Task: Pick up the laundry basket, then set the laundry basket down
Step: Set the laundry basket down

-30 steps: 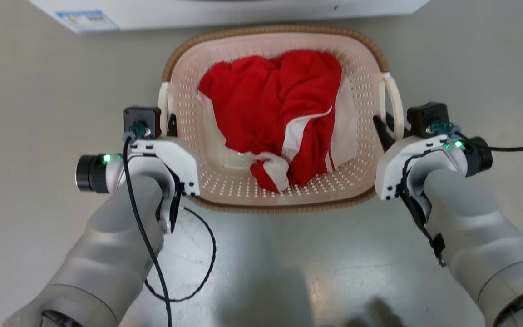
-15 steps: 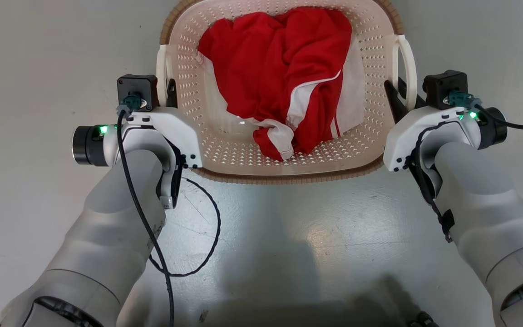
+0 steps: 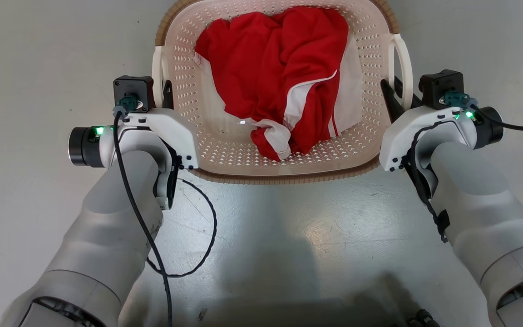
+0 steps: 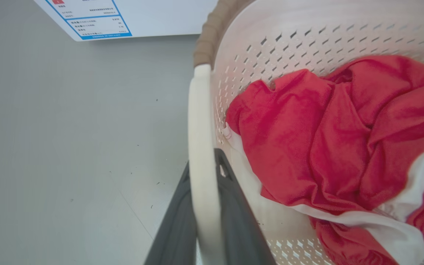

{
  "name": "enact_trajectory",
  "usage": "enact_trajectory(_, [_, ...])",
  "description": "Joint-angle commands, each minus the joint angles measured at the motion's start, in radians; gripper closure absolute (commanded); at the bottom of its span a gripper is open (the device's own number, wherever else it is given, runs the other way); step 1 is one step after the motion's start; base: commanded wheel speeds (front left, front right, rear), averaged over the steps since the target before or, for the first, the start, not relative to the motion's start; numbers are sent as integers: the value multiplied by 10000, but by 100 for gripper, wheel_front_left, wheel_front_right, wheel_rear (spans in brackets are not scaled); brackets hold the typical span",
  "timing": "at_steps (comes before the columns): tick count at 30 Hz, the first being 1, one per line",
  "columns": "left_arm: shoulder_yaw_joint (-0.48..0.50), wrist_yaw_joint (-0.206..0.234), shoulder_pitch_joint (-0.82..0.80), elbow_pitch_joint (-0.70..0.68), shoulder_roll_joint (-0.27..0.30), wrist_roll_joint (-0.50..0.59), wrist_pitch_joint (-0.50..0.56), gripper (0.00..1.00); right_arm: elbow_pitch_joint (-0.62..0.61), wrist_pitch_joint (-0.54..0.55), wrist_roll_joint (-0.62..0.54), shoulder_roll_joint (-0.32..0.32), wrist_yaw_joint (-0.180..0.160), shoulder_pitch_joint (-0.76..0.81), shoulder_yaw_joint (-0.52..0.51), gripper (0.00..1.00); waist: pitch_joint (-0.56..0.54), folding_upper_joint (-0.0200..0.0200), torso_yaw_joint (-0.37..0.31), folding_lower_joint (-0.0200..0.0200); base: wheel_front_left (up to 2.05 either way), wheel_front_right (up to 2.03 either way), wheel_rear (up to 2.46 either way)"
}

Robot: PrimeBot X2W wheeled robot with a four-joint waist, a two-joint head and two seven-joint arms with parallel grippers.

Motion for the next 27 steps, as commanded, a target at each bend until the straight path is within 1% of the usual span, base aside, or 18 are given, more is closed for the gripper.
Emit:
enact_trajectory(1, [174,-98,-175,-65,166,194,-62,100,-105,-141,-238,260,152,522,147,100,5,0,-13,0,0,0,0])
enact_trajectory(19, [556,-286,-279,309,63,708,-62,100,5,-141,-361,400,152,654,-102,100,94,0,-170,0,0,0,0])
enact_trajectory(27, [662,-369,-344,474,2,856,-62,100,12,-141,-223,407,152,697,21,100,131,0,-164,0,0,0,0])
